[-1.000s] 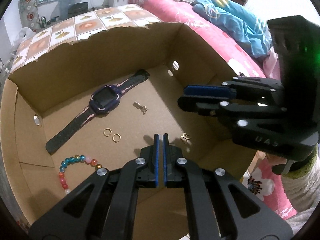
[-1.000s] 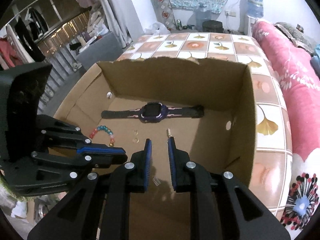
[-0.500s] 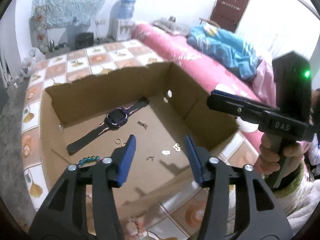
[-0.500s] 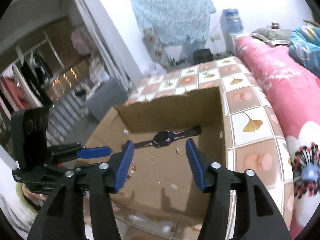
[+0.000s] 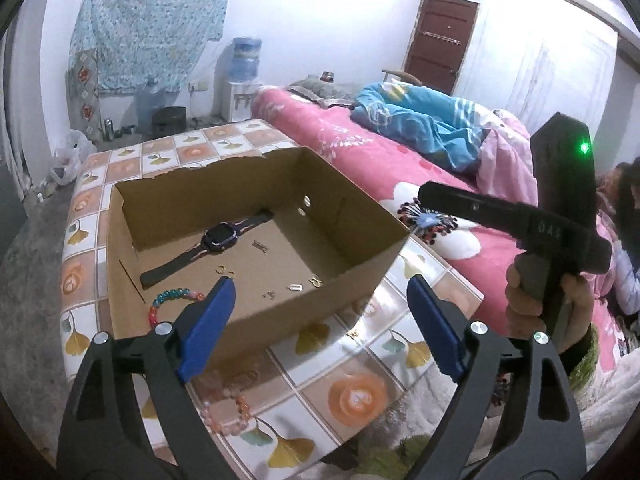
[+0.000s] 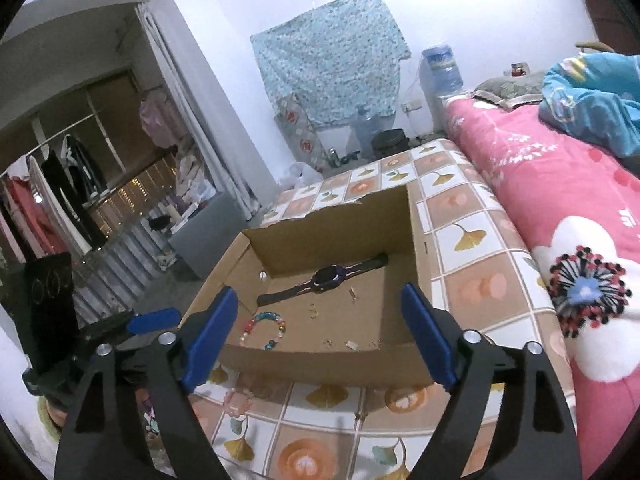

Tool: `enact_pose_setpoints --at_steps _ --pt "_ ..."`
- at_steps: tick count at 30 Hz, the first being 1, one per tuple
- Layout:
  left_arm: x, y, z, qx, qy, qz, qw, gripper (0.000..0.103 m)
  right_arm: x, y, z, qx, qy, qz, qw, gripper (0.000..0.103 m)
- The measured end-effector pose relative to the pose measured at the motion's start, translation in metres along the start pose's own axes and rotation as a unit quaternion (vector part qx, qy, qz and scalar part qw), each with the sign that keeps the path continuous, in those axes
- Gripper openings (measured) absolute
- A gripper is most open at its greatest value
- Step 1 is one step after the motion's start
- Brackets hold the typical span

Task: Organize jewelry
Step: 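Move the left gripper out of the box to the gold flower charm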

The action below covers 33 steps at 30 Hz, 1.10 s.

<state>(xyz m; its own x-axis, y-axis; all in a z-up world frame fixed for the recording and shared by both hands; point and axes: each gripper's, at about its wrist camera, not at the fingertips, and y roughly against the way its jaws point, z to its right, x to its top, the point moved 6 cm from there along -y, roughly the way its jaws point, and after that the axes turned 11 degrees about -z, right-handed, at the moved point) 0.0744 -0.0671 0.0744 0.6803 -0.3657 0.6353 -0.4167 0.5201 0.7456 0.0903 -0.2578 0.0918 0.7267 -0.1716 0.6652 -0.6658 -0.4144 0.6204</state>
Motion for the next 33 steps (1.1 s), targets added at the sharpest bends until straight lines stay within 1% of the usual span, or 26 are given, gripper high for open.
enact_pose_setpoints --at_steps 3,6,11,18,23,27,29,30,31,33 --pt "-0.009 0.001 0.007 0.004 -0.006 0.001 1.0000 0.085 -0.007 0.009 0.002 -0.005 -0.002 0.007 1.000 0.086" --pt "-0.017 0.000 0.010 0.001 -0.002 0.000 1.0000 0.087 -0.017 0.013 0.011 -0.013 -0.014 0.009 1.000 0.086" --pt "-0.031 -0.009 0.007 0.007 0.005 -0.011 0.9999 0.087 -0.037 0.004 0.027 -0.029 -0.031 -0.013 0.999 0.086" --pt "-0.053 -0.028 0.004 0.035 0.001 -0.031 0.9989 0.087 -0.078 -0.014 0.047 -0.045 -0.047 -0.056 0.996 0.086" --pt "-0.069 -0.049 0.008 0.057 -0.015 -0.048 0.9971 0.087 -0.103 -0.022 0.059 -0.044 -0.056 -0.074 0.995 0.086" --pt "-0.076 -0.066 0.015 0.060 -0.029 -0.062 0.9958 0.087 -0.118 -0.029 0.065 -0.043 -0.058 -0.087 0.994 0.086" --pt "-0.079 -0.075 0.019 0.065 -0.044 -0.068 0.9946 0.087 -0.125 -0.032 0.066 -0.045 -0.056 -0.090 0.993 0.086" --pt "-0.079 -0.077 0.021 0.066 -0.050 -0.069 0.9941 0.084 -0.126 -0.032 0.067 -0.046 -0.054 -0.089 0.993 0.084" --pt "-0.079 -0.080 0.024 0.067 -0.057 -0.070 0.9937 0.079 -0.128 -0.033 0.067 -0.047 -0.051 -0.088 0.994 0.083" --pt "-0.077 -0.087 0.029 0.066 -0.070 -0.074 0.9926 0.074 -0.129 -0.034 0.067 -0.051 -0.047 -0.086 0.994 0.077"
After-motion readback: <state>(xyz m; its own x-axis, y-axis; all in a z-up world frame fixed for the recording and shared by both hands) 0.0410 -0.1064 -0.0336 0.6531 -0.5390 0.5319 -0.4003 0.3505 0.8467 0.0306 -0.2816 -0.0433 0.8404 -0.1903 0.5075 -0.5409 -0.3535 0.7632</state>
